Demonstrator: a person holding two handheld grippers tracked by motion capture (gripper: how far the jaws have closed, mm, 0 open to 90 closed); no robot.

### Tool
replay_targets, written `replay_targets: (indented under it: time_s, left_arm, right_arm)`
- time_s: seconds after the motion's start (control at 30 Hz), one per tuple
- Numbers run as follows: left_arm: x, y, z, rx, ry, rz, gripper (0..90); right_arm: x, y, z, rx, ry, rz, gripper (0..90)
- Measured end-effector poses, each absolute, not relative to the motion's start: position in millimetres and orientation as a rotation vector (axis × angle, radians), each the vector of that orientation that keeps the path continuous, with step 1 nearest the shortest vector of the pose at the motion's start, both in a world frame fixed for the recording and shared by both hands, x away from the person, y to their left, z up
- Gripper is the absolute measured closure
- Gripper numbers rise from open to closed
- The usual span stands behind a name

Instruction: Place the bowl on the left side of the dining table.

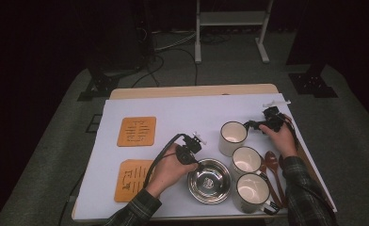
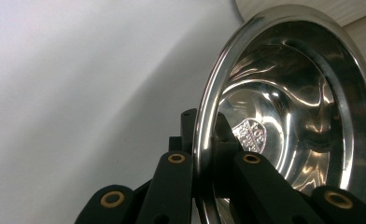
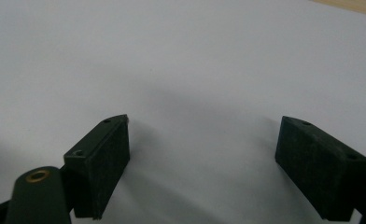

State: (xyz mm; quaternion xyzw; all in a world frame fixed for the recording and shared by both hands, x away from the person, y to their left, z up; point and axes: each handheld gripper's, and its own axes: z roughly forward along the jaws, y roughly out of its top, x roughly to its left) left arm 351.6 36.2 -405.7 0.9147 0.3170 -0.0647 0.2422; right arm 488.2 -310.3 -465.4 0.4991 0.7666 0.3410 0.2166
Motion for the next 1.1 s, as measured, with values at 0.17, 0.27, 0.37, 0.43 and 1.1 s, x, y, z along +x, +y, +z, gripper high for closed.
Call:
replay_targets:
  time_s: [0.17, 0.27, 0.37, 0.43, 1.1]
  left_arm:
    - [354.6, 38.6, -401.8, 2.499, 0.867, -0.171, 87.6]
    - [356.5, 40.2, -399.6, 2.499, 0.869, -0.164, 87.6]
    - [358.4, 42.0, -397.5, 2.497, 0.873, -0.156, 87.6]
    - [359.5, 43.0, -396.2, 2.488, 0.878, -0.154, 87.6]
    - [372.5, 52.2, -385.1, 2.477, 0.897, -0.139, 87.6]
  right_arm:
    - [488.3, -310.3, -465.4, 1.383, 2.124, 0.945, 16.1]
    - [488.2, -310.3, -465.4, 1.383, 2.124, 0.945, 16.1]
    - [488.3, -310.3, -465.4, 1.383, 2.124, 0.945, 16.1]
    - [488.2, -310.3, -465.4, 1.383, 2.124, 0.945, 16.1]
    - [488.3, -310.3, -465.4, 1.383, 2.125, 0.944, 16.1]
